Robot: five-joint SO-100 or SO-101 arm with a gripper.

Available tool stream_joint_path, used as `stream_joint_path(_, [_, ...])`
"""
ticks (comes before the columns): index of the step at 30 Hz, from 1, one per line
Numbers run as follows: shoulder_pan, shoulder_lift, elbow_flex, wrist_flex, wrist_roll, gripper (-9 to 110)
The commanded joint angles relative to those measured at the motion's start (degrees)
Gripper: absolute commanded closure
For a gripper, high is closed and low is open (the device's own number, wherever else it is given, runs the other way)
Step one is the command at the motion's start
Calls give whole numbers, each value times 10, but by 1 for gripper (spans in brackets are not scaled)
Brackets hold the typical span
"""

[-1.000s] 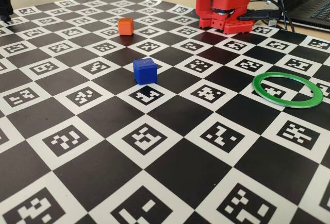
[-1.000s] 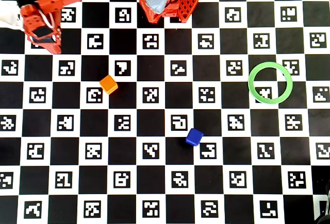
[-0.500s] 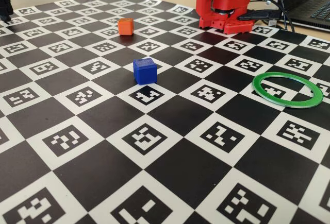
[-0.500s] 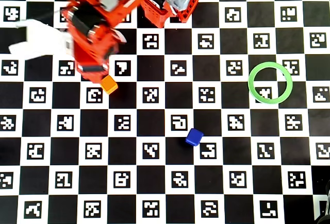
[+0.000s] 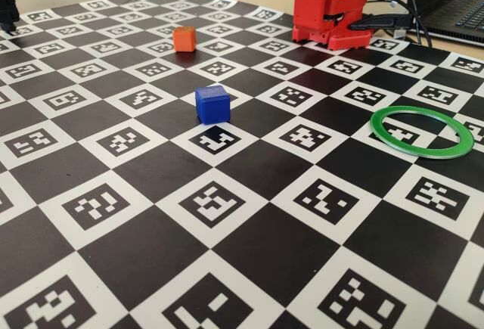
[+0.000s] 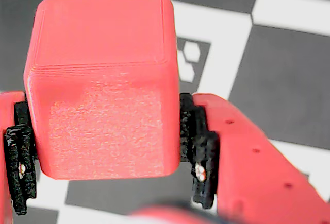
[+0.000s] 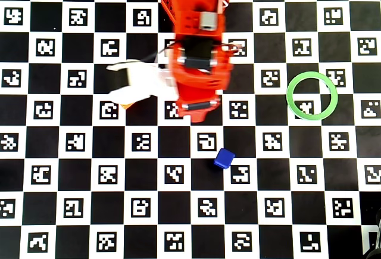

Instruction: Grab the red cube then put it in the green circle then put the blue cube on top and finally the orange cube on top

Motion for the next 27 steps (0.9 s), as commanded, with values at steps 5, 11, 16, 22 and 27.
stream_joint_path(5, [-161,62,33,-58,132,99])
stream_joint_path(11, [-272,25,47,-120,197,100])
stream_joint_path(16, [-329,-76,-40,-109,263,101])
stream_joint_path(22, [-376,-189,-171,-98,344,100])
stream_joint_path(27, [-423,-229,-232,-113,403,100])
